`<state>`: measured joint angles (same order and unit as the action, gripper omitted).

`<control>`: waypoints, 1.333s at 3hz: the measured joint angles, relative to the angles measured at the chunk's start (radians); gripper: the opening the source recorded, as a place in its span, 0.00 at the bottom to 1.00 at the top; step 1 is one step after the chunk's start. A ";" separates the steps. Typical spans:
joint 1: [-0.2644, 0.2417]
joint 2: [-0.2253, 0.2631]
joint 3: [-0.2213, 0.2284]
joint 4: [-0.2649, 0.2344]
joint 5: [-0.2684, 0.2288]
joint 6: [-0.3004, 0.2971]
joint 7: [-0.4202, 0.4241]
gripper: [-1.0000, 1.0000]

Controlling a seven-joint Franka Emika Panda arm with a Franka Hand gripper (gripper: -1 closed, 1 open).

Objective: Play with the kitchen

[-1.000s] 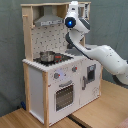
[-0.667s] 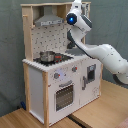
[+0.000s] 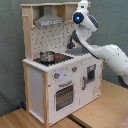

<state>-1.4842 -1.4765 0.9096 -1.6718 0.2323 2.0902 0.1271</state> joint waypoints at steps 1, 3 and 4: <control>0.052 -0.004 0.000 -0.075 -0.009 0.041 -0.016 0.00; 0.129 -0.004 -0.003 -0.203 -0.016 0.190 -0.049 0.00; 0.170 -0.004 -0.004 -0.268 -0.016 0.258 -0.065 0.00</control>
<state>-1.3145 -1.4807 0.9054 -1.9395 0.2167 2.3485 0.0618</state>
